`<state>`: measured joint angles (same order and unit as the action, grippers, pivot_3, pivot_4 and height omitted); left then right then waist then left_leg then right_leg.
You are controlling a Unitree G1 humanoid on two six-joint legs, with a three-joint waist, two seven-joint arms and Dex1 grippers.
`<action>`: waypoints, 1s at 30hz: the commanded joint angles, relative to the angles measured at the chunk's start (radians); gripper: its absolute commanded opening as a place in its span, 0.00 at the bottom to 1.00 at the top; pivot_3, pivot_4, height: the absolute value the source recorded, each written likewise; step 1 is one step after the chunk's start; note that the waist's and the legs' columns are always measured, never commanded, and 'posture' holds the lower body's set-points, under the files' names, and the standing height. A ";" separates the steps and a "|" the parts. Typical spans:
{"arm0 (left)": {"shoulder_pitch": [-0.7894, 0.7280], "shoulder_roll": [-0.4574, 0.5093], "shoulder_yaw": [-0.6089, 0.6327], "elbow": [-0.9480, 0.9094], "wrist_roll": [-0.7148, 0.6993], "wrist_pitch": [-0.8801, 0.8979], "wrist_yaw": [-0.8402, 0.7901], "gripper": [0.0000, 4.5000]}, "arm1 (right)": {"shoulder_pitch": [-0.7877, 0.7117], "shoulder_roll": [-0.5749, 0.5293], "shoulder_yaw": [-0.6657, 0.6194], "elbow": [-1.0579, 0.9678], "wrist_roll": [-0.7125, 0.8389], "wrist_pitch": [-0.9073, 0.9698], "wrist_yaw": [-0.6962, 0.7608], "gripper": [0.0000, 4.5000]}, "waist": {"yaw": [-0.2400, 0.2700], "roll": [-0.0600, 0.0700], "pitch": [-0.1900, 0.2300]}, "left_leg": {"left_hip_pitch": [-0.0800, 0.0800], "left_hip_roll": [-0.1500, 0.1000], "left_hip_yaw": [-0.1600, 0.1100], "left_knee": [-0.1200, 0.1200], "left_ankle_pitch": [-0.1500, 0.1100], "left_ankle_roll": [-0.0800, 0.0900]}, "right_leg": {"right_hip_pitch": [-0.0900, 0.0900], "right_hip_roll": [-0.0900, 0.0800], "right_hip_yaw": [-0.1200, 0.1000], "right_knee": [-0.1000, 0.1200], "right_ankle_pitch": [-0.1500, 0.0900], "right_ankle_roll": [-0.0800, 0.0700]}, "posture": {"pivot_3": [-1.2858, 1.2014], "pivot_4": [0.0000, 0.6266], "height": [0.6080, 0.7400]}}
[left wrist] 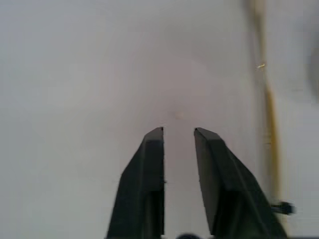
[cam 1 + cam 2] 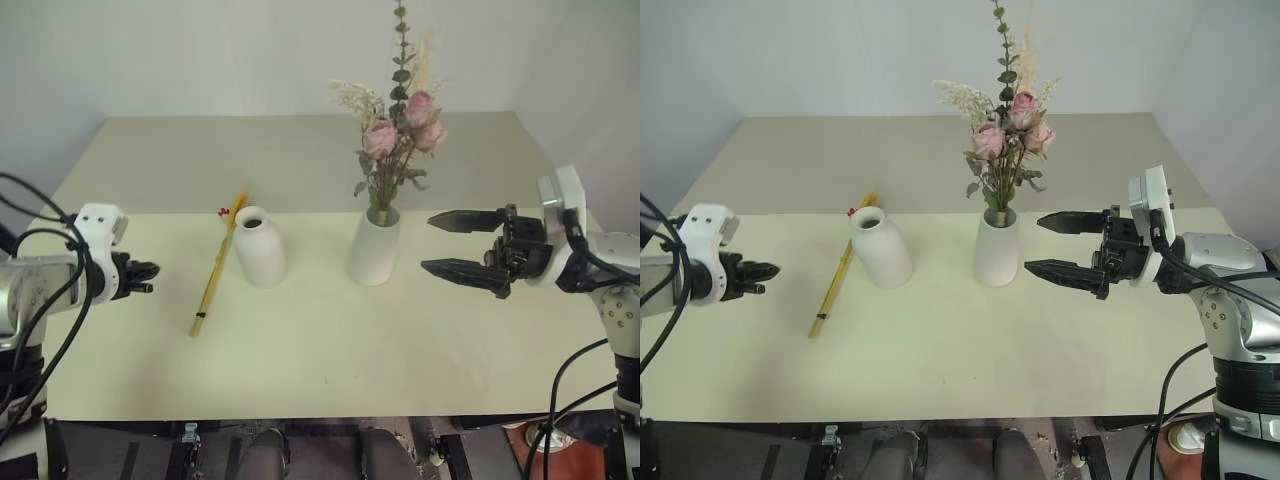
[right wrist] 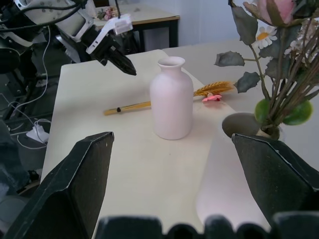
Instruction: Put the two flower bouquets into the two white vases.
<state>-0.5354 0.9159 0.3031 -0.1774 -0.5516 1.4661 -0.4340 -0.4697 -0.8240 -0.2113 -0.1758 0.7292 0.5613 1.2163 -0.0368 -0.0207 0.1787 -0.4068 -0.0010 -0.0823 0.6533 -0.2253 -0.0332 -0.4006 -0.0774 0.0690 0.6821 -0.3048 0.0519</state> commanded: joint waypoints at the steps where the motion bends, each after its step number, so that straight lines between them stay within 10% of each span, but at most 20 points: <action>1: -0.096 -0.021 -0.019 -0.015 -0.010 0.107 0.012 0.46 | -0.017 -0.005 -0.023 -0.016 0.009 -0.024 -0.002 1.00 | 0.001 0.000 0.000 | 0.000 0.000 0.000 0.000 0.000 0.000 | 0.001 0.000 0.000 0.000 0.000 0.000 | 0.52 0.24 1.00; 9: -0.153 -0.069 -0.147 0.066 -0.032 0.148 0.053 0.97 | -0.005 -0.018 -0.033 -0.021 0.008 -0.021 -0.004 1.00 | -0.008 0.000 0.000 | 0.000 0.001 0.000 0.001 0.000 0.000 | 0.001 0.001 0.000 0.001 0.000 0.000 | 0.52 0.24 1.00; 17: -0.205 -0.201 -0.205 0.170 0.041 0.142 0.129 0.99 | 0.012 -0.020 -0.049 -0.042 0.018 -0.016 -0.024 1.00 | -0.002 0.000 0.000 | 0.000 0.000 0.000 0.005 0.000 0.000 | 0.003 0.000 0.000 0.000 0.000 0.000 | 0.52 0.24 1.00; 30: -0.176 -0.171 -0.200 0.195 0.132 0.046 0.128 0.15 | 0.034 -0.017 -0.064 -0.066 0.028 -0.008 -0.054 1.00 | -0.004 0.000 0.000 | 0.001 0.000 0.000 0.006 0.000 0.000 | 0.004 0.000 0.000 0.001 0.000 0.001 | 0.52 0.24 1.00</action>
<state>-0.7078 0.7230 0.0657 0.0367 -0.4346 1.5436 -0.3007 -0.4275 -0.8312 -0.2438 -0.2090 0.7311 0.5577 1.1694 -0.0409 -0.0212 0.1784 -0.4057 -0.0011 -0.0826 0.6595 -0.2255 -0.0329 -0.3963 -0.0770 0.0690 0.6827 -0.3043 0.0528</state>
